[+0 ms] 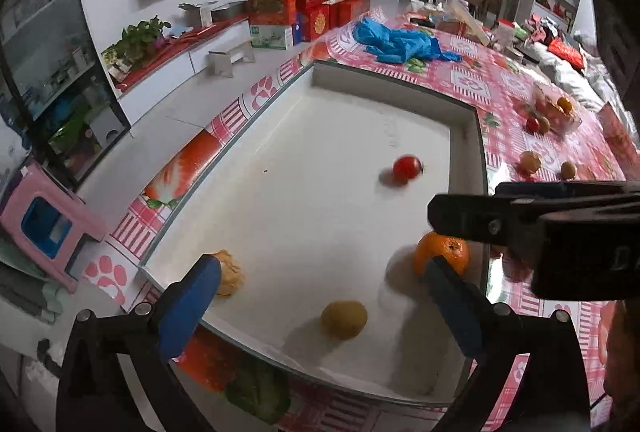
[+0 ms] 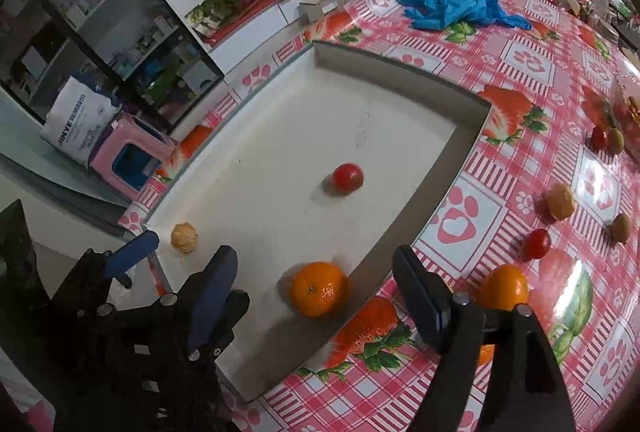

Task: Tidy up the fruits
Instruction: 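Move the left tool to an orange and grasp it, then grasp a brown wrinkled nut with the right tool, then lift the orange in the left tool while the right tool holds the nut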

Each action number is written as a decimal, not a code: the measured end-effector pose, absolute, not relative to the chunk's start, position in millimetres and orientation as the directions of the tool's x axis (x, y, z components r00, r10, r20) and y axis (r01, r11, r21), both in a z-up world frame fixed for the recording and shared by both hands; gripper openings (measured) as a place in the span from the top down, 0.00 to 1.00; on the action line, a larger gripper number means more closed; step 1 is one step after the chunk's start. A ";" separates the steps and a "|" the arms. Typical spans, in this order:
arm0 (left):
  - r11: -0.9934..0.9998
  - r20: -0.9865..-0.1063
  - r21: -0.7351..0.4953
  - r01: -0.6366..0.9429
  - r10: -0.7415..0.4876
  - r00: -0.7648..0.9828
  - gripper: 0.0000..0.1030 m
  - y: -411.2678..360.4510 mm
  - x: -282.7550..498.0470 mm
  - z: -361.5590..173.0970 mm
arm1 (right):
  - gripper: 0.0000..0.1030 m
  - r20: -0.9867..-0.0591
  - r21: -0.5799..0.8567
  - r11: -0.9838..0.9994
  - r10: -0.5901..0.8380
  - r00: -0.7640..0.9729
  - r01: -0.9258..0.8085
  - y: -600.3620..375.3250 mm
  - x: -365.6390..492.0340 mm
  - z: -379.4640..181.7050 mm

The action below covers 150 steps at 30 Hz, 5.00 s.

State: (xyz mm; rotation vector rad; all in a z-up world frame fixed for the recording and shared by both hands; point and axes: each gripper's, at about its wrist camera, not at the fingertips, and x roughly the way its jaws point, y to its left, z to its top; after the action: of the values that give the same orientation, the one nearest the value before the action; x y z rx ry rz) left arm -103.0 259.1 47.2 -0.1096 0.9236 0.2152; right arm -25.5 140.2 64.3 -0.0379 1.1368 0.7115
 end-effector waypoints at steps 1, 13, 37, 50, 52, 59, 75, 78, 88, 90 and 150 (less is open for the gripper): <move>0.973 -0.799 0.004 -0.230 0.141 0.585 0.01 258.8 -102.7 48.9 | 0.17 -0.831 0.324 0.783 0.504 0.236 -0.531 137.3 -25.1 68.3; 0.991 -0.751 -0.017 -0.129 0.073 0.657 0.01 229.4 -94.8 103.4 | 0.00 -0.723 0.417 0.812 0.568 0.394 -0.408 51.0 0.8 129.6; 0.978 -0.814 0.131 0.162 0.013 0.580 0.01 72.8 -67.7 57.2 | 0.00 -0.844 0.342 0.937 0.341 0.413 -0.075 -109.9 -6.2 36.7; 0.974 -0.852 0.163 0.158 0.058 0.521 0.22 62.5 -51.3 28.5 | 0.00 -0.868 0.283 0.956 0.289 0.403 -0.077 -117.0 -12.5 18.8; 0.975 -0.856 0.163 0.151 0.064 0.513 0.22 63.1 -49.8 25.0 | 0.00 -0.869 0.284 0.956 0.291 0.401 -0.080 -116.3 -12.7 17.7; 0.982 -0.873 0.132 0.135 0.051 0.486 0.49 62.5 -42.0 14.1 | 0.00 -0.874 0.253 0.963 0.271 0.404 -0.097 -112.9 -13.4 16.0; 0.994 -0.868 0.041 0.106 -0.017 0.496 0.63 84.7 -64.2 25.8 | 0.00 -0.895 0.127 0.982 0.175 0.410 -0.143 -96.3 -17.2 10.4; 0.995 -0.860 0.032 0.092 -0.019 0.510 0.63 95.4 -74.6 33.2 | 0.00 -0.894 0.114 0.977 0.179 0.411 -0.178 -85.8 -23.4 10.9; 1.000 -0.834 0.017 -0.020 0.025 0.551 0.63 145.6 -99.7 54.2 | 0.00 -0.881 0.166 0.872 0.341 0.329 -0.461 -1.5 -61.0 9.8; 0.999 -0.829 0.022 -0.044 0.043 0.558 0.63 155.5 -103.6 56.7 | 0.01 -0.877 0.167 0.849 0.361 0.318 -0.502 13.7 -66.7 9.7; 0.997 -0.775 0.074 0.035 0.035 0.630 0.63 74.7 -78.7 8.7 | 0.75 -0.780 0.024 0.993 0.091 0.619 -0.115 -94.0 -69.1 12.2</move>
State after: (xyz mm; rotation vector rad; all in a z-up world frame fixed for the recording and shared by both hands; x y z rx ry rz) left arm -78.7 74.7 8.7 0.0845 0.8890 -0.0001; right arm -69.1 -94.0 12.2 -0.0291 0.8951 0.1182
